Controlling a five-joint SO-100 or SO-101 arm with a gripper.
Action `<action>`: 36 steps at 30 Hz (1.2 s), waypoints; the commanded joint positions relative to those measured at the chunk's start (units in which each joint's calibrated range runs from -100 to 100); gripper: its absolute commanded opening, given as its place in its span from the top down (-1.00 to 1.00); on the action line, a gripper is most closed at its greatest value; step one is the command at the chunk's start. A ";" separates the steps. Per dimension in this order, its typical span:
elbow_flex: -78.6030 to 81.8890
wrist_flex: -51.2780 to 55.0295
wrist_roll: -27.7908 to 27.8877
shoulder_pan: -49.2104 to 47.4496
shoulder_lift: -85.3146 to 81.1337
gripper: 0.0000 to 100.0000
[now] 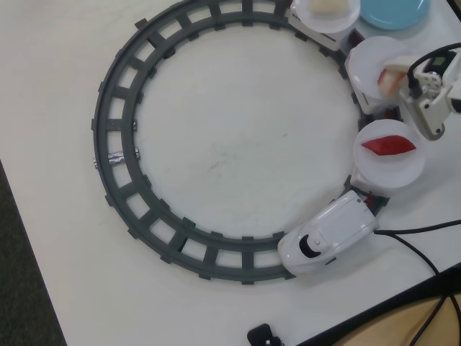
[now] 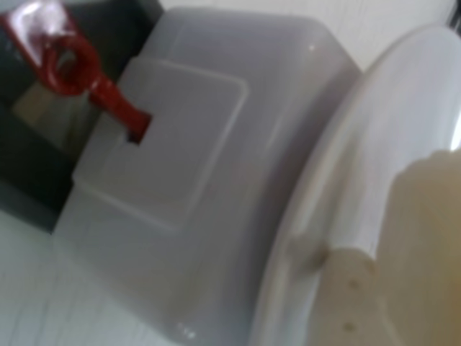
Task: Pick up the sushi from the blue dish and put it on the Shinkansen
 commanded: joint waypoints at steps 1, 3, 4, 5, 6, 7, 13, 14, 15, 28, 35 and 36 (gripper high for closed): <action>-0.36 -1.10 0.24 -0.17 -1.56 0.94; -0.36 -0.67 0.24 -0.17 -1.56 0.92; -0.36 -0.50 0.24 -0.17 -1.56 0.89; -0.36 -0.41 0.24 -0.17 -1.56 0.85; -0.36 -0.33 0.24 -0.17 -1.56 0.80; -0.36 -0.33 0.24 -0.17 -1.56 0.77; -0.63 2.15 0.24 -0.08 -2.14 0.70; -0.54 2.67 0.24 -0.08 -2.97 0.70; -0.45 3.61 0.24 -0.08 -4.39 0.70; -0.36 34.33 0.24 -0.08 -46.40 0.70; 2.33 44.86 0.45 8.46 -54.16 0.70; 3.59 44.77 0.39 9.34 -53.66 0.70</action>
